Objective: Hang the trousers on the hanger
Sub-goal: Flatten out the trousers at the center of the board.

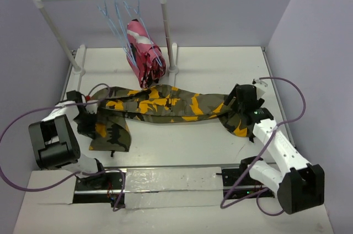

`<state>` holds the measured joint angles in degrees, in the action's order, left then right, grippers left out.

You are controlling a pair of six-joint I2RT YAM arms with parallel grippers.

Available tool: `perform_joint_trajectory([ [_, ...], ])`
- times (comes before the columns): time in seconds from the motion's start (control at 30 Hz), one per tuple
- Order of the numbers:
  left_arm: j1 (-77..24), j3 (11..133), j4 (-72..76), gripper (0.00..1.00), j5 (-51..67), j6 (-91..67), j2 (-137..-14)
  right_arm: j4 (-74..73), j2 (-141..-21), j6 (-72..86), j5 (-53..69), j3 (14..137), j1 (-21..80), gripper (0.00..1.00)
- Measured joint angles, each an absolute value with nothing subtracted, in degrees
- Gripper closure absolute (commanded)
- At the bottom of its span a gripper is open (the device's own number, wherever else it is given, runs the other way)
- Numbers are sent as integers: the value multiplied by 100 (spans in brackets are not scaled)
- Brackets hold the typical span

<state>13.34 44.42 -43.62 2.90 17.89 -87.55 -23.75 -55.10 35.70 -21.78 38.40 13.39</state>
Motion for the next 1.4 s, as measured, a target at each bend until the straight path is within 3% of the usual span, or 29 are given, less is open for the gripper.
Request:
perform_joint_trajectory([
  [0.23,2723,4391,-3579,100,328,2366,-8487,-2452,-5995,3972,-1821,3903,607,8],
  [0.6,2883,4269,-3037,100,63,3051,-8376,-2324,-6498,4686,-1606,3664,130,12],
  [0.67,2935,4259,-2983,100,-49,3088,-8367,-2173,-6853,4747,-1652,3665,89,20],
  [0.7,2955,4262,-2971,100,-103,3092,-8363,-2083,-7063,4767,-1676,3675,79,28],
  [0.73,2976,4268,-2971,100,-148,3092,-8355,-2004,-7293,4788,-1719,3709,73,48],
  [0.77,2988,4284,-2984,100,-179,3092,-8342,-1981,-7552,4813,-1763,3793,71,52],
  [0.8,2996,4312,-2996,100,-200,3092,-8324,-1965,-7818,4795,-1810,3907,71,85],
  [0.83,2998,4347,-2998,100,-215,3092,-8308,-1960,-8060,4817,-1854,4061,71,99],
  [0.97,3004,4564,-2993,100,-314,3181,-8259,-2044,-8671,4776,-1966,4762,8,100],
  [1.17,3011,4678,-2655,100,-718,3575,-8219,-2101,-8089,4517,-2209,5153,-56,100],
  [1.37,3011,4714,-2413,100,-757,3955,-8007,-2297,-8284,4309,-2322,6586,-54,100],
  [1.4,3011,4744,-2389,100,-764,3981,-7994,-2275,-8400,4290,-2334,6790,-56,96],
])
